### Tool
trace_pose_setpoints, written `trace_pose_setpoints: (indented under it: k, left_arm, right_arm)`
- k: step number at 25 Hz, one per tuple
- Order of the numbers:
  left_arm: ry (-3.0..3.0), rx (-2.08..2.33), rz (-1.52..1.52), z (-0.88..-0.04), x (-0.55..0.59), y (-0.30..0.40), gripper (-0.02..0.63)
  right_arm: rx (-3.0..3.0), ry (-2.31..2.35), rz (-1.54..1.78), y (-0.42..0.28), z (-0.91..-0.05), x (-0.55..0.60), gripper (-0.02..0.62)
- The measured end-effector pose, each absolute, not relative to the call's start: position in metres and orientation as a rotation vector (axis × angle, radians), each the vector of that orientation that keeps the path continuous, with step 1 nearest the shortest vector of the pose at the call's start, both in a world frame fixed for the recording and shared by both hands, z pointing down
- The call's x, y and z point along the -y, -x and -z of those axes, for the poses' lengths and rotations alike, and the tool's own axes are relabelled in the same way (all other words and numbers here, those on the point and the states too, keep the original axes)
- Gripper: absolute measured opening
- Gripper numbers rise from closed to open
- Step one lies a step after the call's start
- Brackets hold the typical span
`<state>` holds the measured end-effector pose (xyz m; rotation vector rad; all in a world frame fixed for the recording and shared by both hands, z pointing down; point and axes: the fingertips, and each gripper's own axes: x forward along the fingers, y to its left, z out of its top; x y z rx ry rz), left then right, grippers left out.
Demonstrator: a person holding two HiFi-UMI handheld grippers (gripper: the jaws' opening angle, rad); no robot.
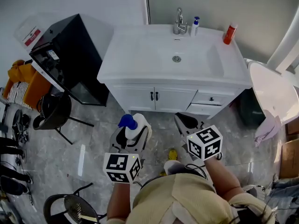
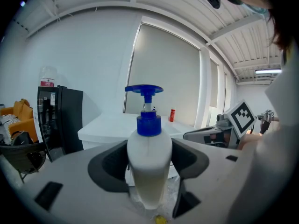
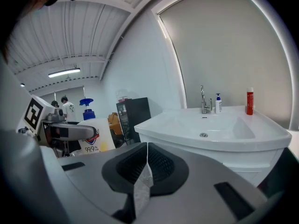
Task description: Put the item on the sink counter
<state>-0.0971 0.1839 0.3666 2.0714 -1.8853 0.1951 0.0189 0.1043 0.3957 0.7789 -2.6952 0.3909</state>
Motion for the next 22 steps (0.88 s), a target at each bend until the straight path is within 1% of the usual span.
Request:
trace_pose_setpoints:
  k: [22]
  left_arm:
    - [-2.039, 1.900, -0.231, -0.363, -0.065, 0.100, 0.295]
  right_arm:
    - [2.682, -0.726, -0.383, -0.012, -0.396, 0.012, 0.026]
